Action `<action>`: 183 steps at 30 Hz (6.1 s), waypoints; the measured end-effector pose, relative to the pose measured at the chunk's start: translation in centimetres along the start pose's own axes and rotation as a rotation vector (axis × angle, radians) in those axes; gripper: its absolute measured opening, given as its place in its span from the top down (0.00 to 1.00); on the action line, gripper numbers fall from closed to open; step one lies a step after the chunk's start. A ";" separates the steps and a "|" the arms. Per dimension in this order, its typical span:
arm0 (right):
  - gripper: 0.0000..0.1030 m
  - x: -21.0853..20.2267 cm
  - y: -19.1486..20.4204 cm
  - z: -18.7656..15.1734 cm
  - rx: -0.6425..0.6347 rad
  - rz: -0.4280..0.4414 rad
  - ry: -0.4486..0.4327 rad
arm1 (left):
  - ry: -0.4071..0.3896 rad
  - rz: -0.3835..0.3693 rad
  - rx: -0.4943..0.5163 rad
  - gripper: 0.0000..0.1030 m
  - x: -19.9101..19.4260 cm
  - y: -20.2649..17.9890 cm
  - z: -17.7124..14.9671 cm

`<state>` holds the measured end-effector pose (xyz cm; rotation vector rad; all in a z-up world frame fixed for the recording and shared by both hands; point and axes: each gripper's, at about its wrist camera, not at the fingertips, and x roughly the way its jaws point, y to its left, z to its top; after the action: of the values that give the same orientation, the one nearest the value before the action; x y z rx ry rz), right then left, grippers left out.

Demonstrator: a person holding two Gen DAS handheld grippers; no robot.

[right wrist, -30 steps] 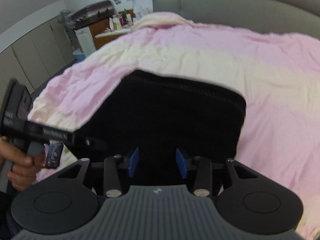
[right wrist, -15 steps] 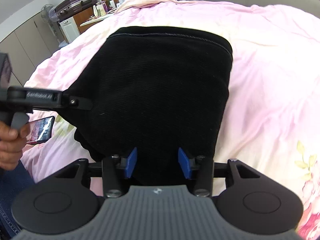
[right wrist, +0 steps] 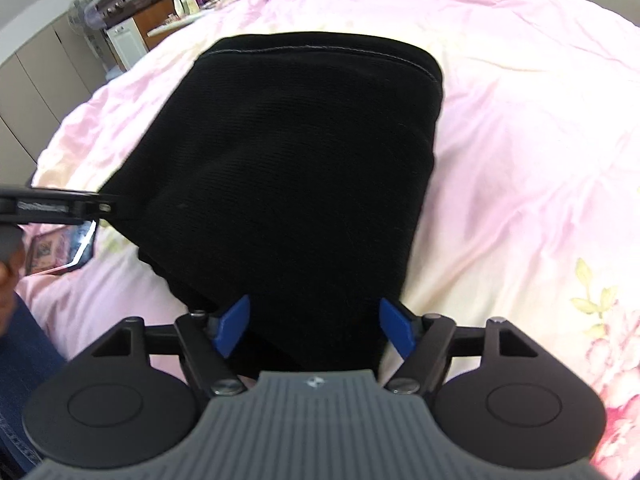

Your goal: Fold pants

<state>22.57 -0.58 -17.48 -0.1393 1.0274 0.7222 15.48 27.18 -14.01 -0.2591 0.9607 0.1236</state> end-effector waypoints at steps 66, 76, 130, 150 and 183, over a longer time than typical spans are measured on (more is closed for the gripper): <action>0.34 1.7 -8.7 2.6 0.538 0.727 -0.118 | 0.153 -0.939 -0.306 0.69 6.1 5.0 2.7; 0.36 -4.1 -11.4 0.7 0.652 0.549 -0.048 | 0.309 -0.926 -0.367 0.42 8.9 1.5 0.9; 0.19 1.5 -13.1 -1.2 0.710 0.608 0.103 | 0.532 -0.991 -0.193 0.00 14.0 2.7 0.4; 0.29 -14.3 -12.7 -2.9 0.637 0.732 -0.183 | 0.351 -1.239 -0.141 0.21 0.3 0.4 2.1; 0.27 -24.2 -50.8 -20.7 0.990 0.549 -0.525 | 0.628 -1.127 0.176 0.21 15.5 -39.7 7.3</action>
<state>30.72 -59.94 -19.76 1.1675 0.8068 0.6086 38.70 -9.16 -16.32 -0.6621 1.3016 -1.1270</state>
